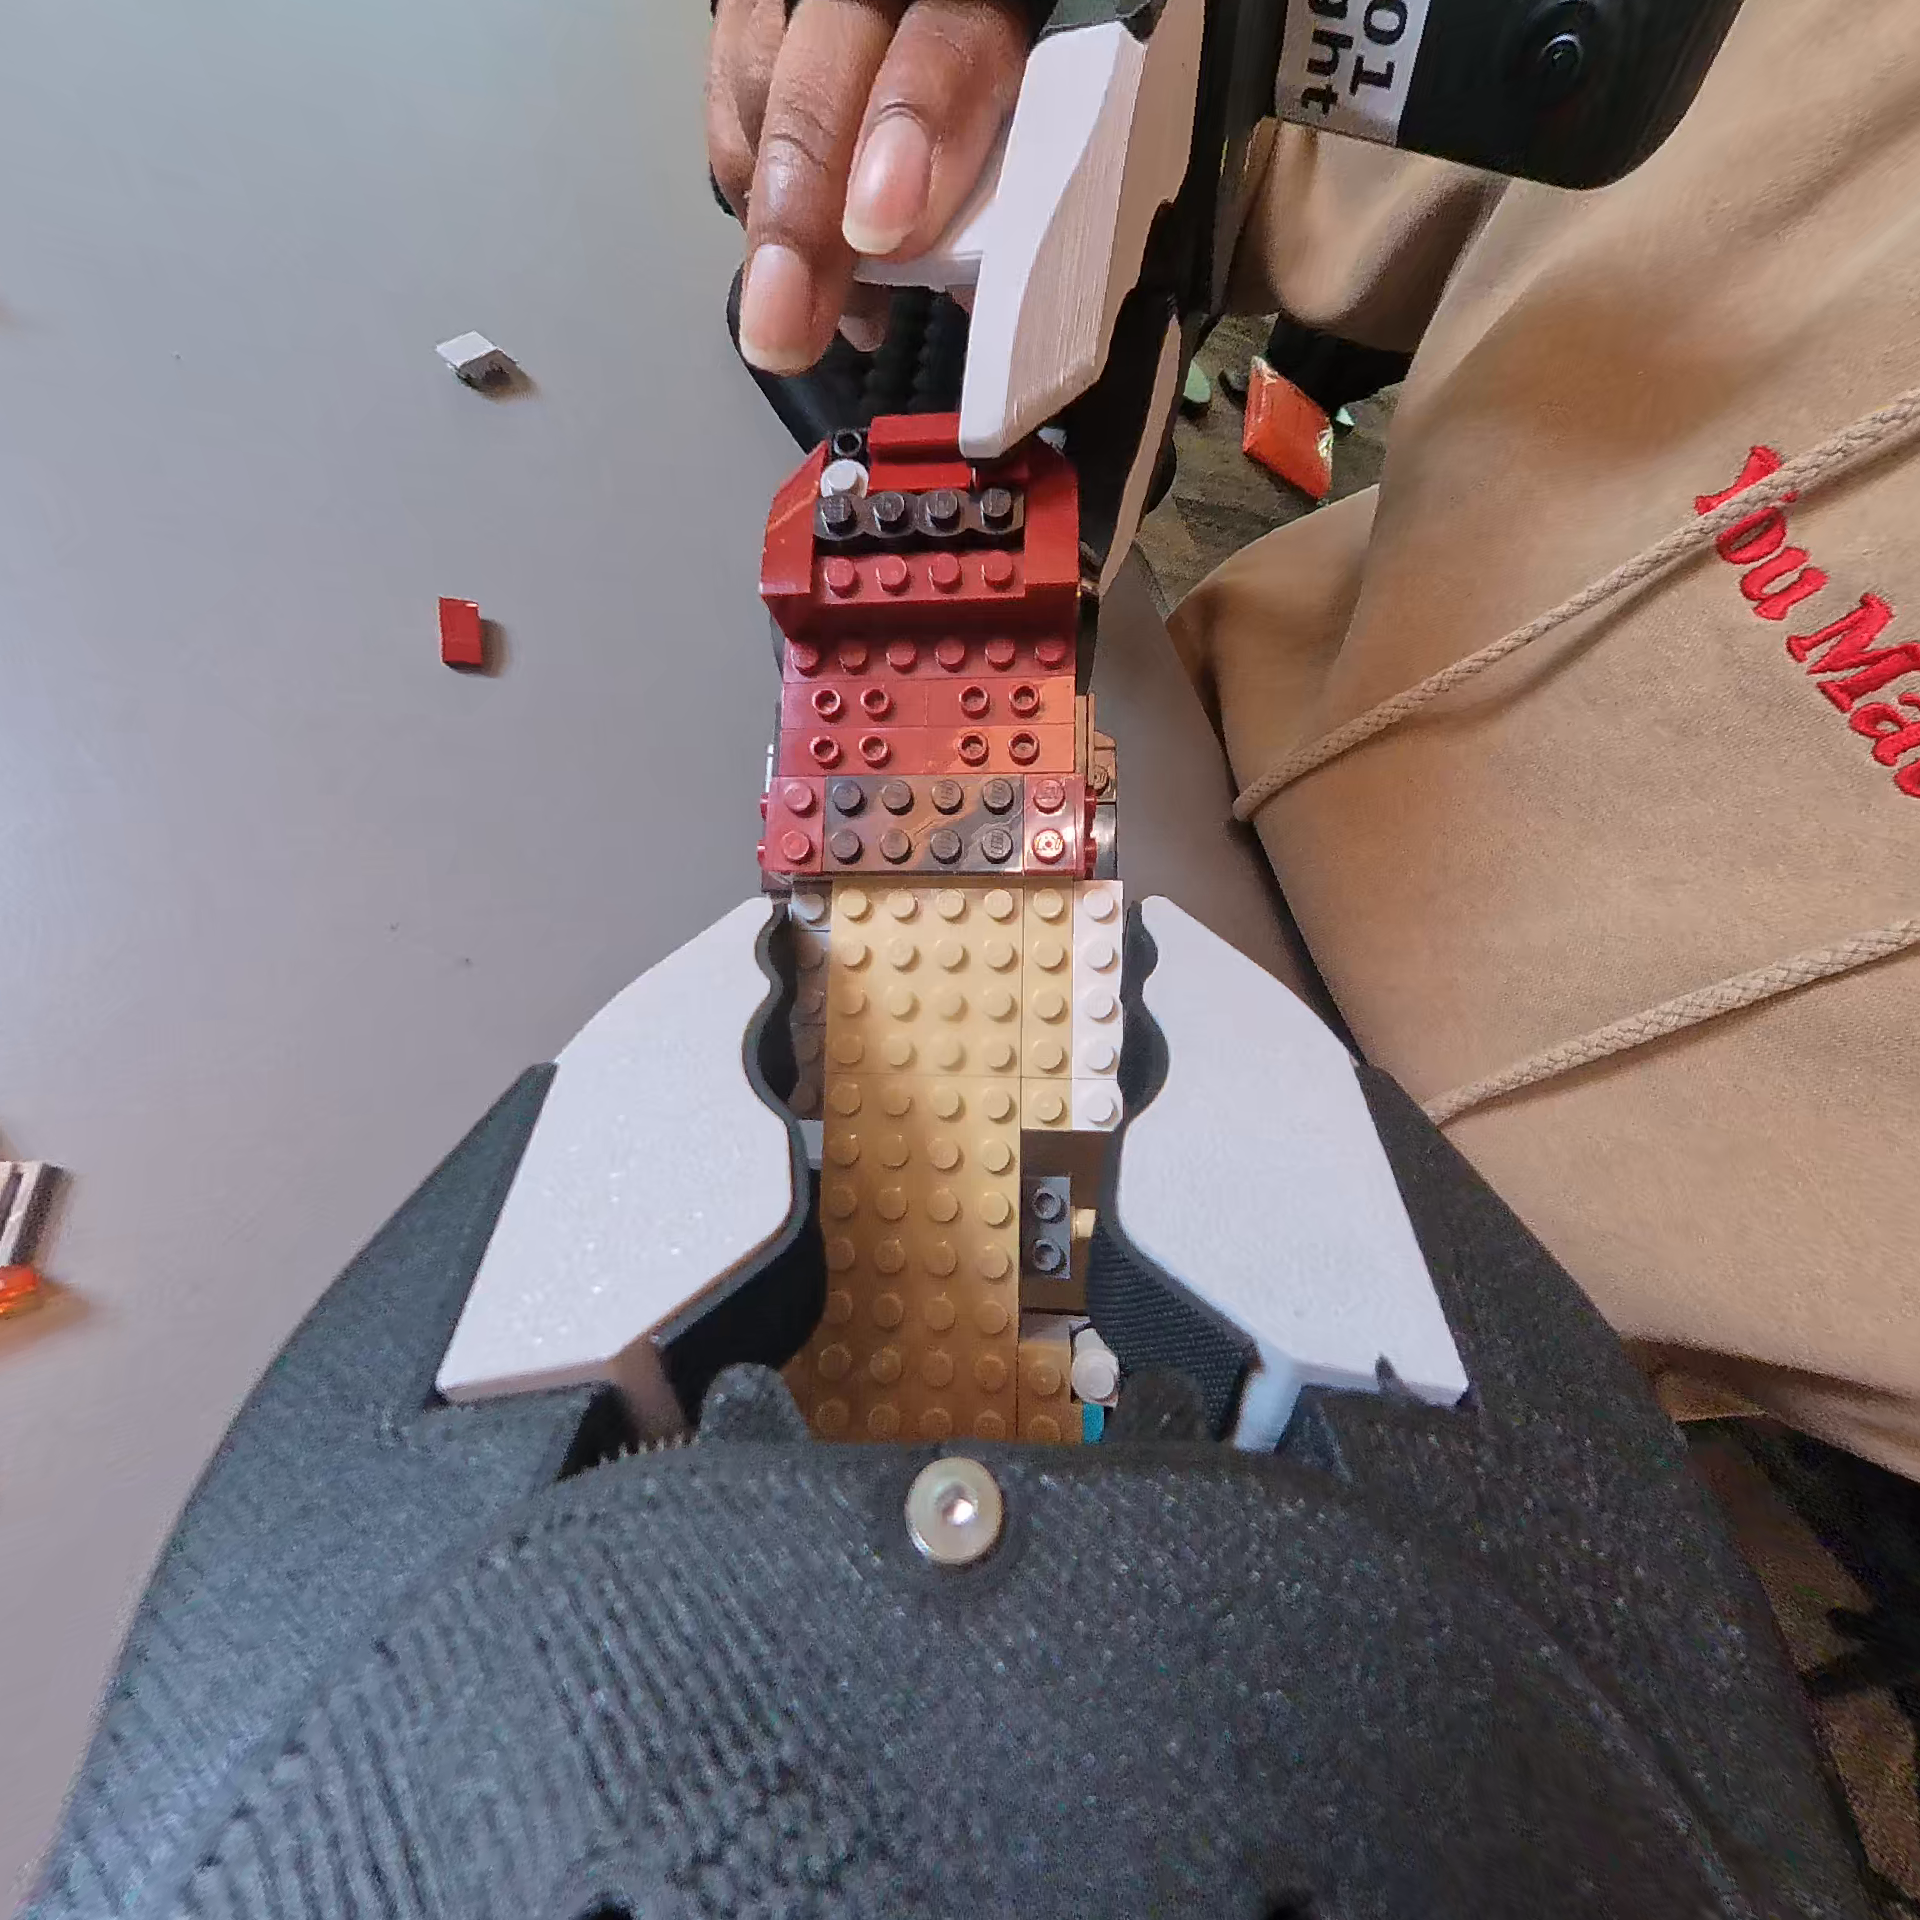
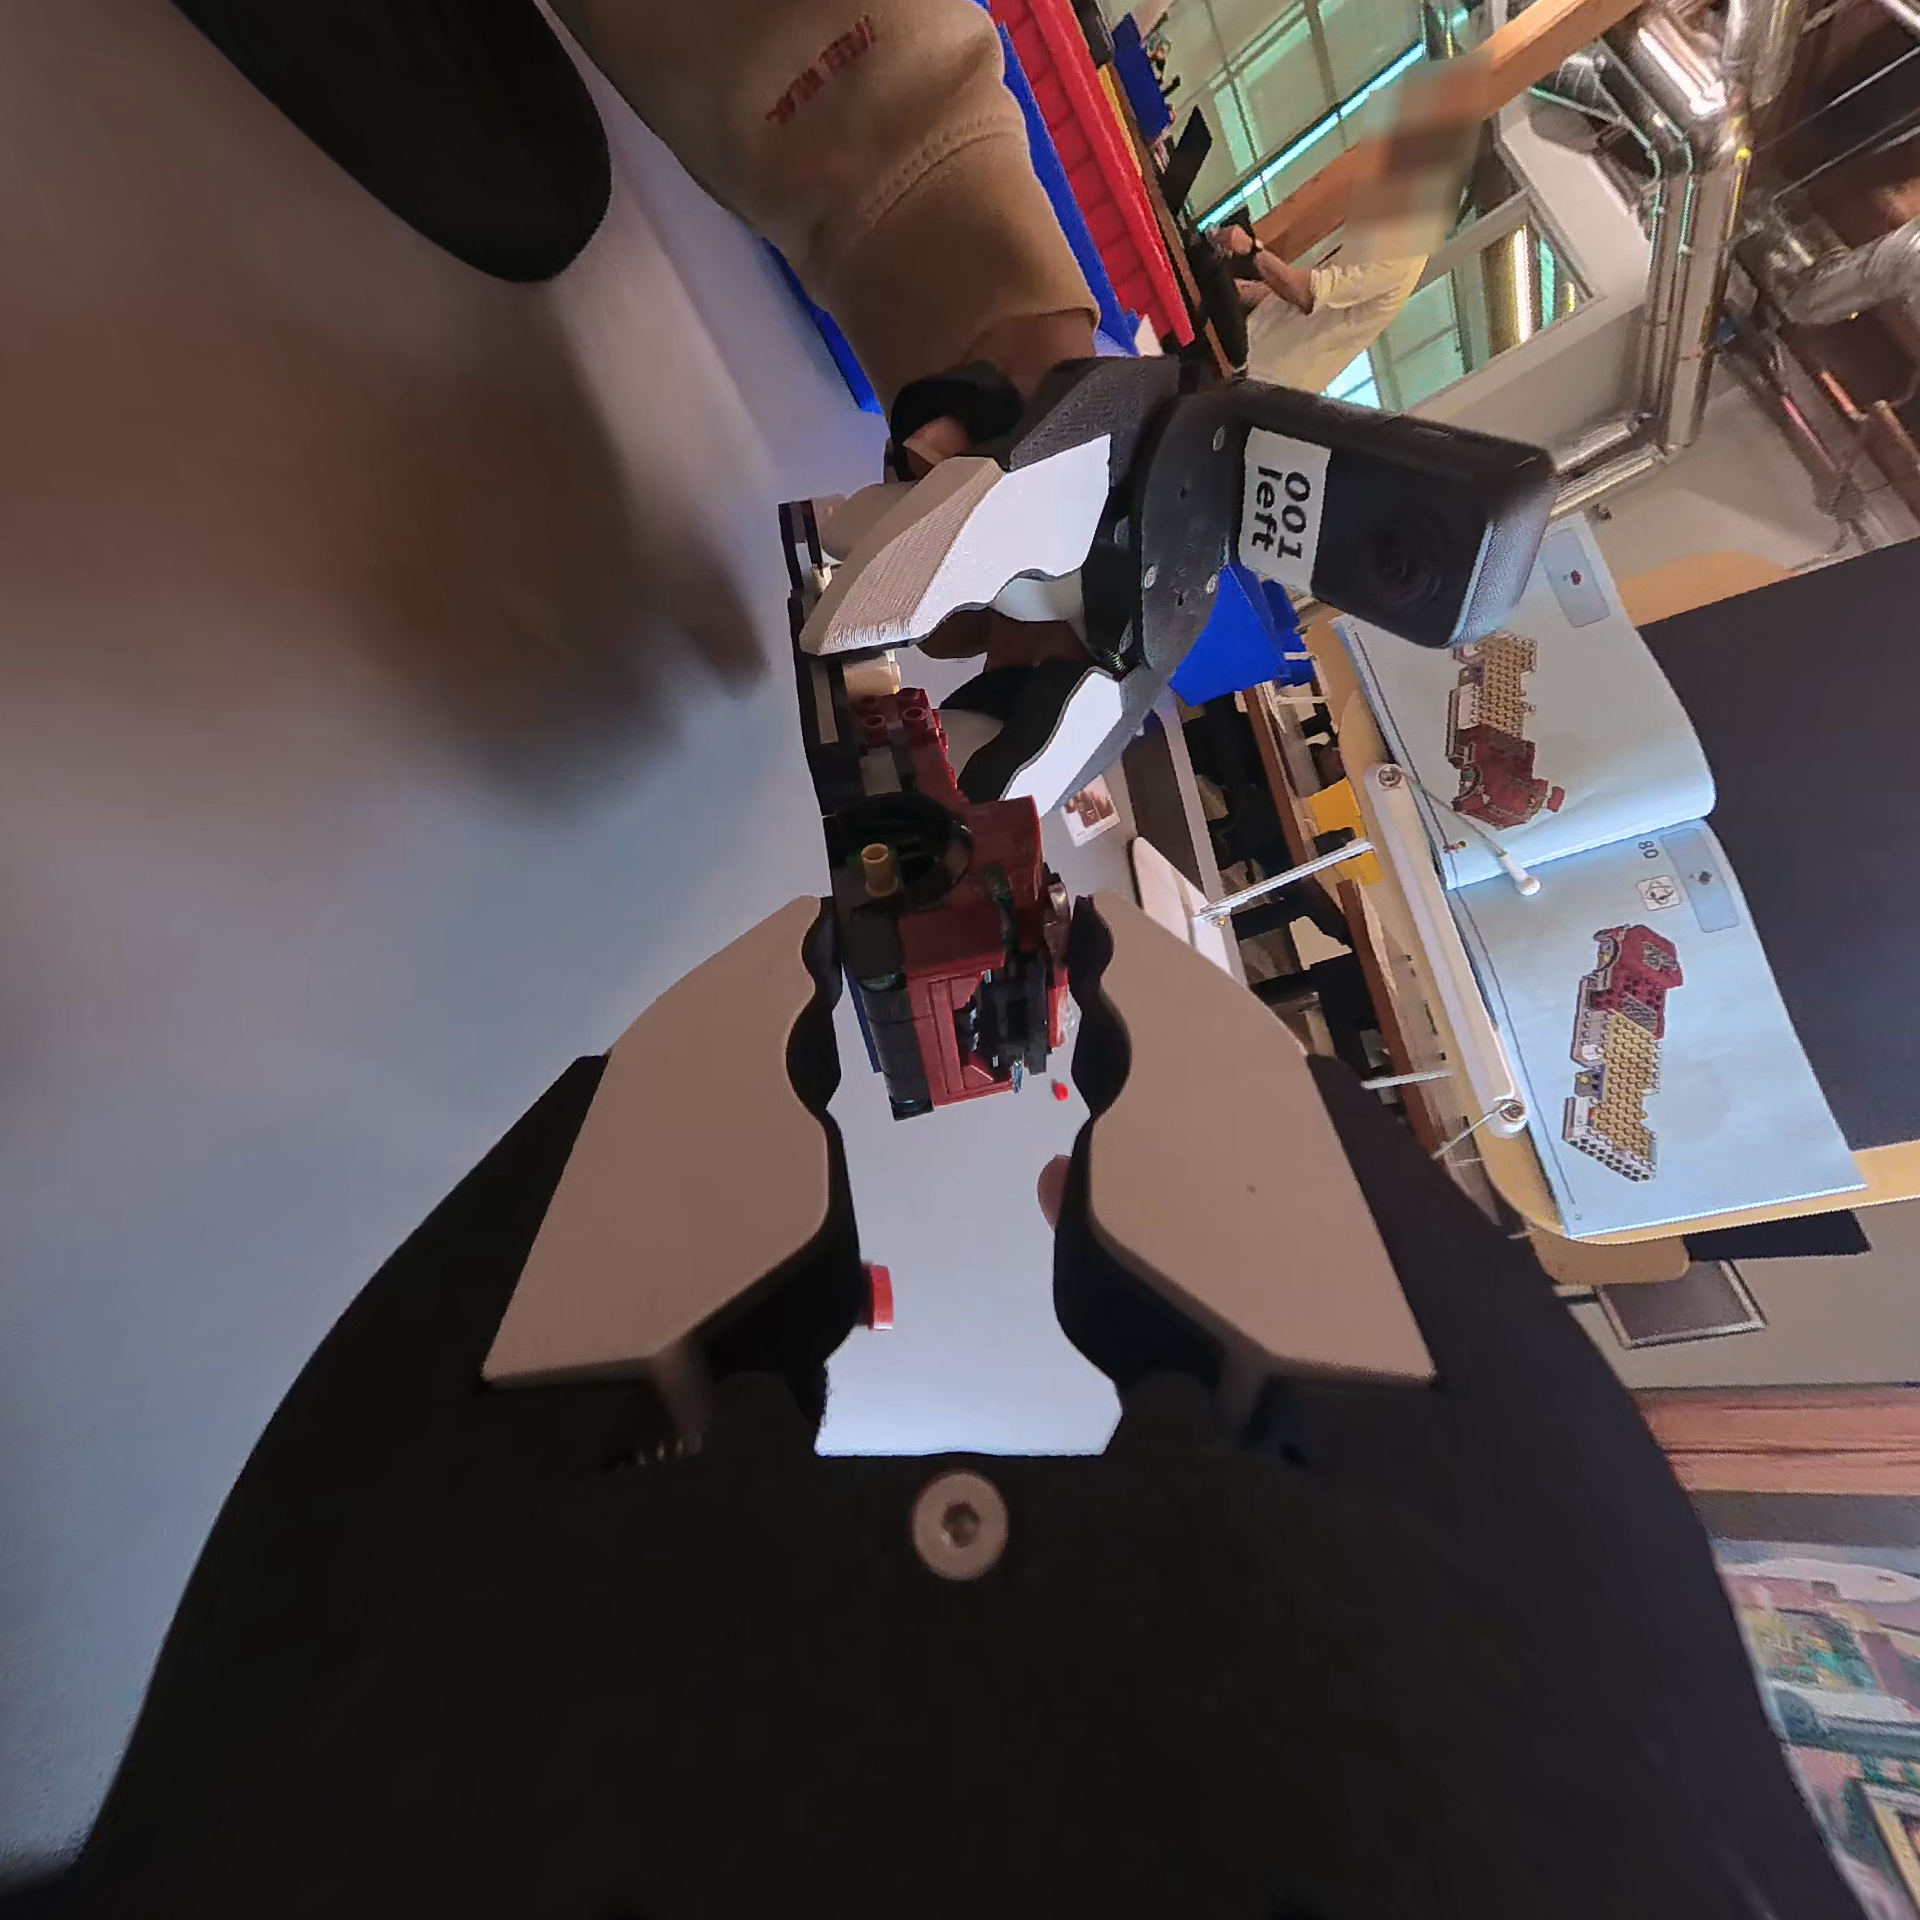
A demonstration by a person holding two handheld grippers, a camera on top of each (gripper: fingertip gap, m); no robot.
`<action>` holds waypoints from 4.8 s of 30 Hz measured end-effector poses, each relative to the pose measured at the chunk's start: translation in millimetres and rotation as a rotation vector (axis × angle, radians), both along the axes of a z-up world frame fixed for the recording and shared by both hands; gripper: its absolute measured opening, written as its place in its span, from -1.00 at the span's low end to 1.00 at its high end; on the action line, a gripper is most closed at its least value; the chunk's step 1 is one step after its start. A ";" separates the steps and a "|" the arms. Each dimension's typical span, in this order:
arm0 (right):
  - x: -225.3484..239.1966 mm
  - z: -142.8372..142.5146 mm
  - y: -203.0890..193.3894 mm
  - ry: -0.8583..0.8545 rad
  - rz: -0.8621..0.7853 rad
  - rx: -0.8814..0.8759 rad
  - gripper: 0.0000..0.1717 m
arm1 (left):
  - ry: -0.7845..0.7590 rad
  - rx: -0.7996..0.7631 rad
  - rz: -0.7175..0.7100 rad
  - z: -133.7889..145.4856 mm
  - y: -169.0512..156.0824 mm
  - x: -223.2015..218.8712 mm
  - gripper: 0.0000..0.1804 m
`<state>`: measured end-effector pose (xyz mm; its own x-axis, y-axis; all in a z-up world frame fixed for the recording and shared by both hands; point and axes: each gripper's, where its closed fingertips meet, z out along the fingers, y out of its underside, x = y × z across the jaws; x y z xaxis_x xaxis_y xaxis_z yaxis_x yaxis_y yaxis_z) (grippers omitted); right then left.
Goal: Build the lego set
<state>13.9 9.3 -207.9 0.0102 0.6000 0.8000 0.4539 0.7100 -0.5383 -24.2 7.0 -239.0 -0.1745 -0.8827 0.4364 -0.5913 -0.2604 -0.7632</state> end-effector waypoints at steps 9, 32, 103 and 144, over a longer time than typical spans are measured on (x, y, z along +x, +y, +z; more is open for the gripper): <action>1.3 0.3 1.6 0.002 0.011 -0.143 -0.49 | -0.027 -0.133 0.029 0.4 -3.4 1.8 -0.33; 2.9 -6.3 -3.0 -0.019 0.030 -0.196 -0.51 | 0.000 -0.224 0.032 -4.7 -12.2 3.0 -0.33; 6.0 -21.2 -2.4 0.253 -0.072 -1.408 -0.50 | 0.081 1.532 0.412 0.1 15.2 -8.3 -0.33; -4.4 -35.9 5.9 0.127 -0.100 -1.377 -0.36 | 0.191 1.306 0.455 -20.6 30.7 -15.1 -0.33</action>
<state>9.5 15.2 -243.8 0.1264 0.8896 -0.4389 0.3668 -0.4530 -0.8125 -39.2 37.7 -259.6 0.2021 -0.6271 -0.7522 -0.7694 0.3735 -0.5182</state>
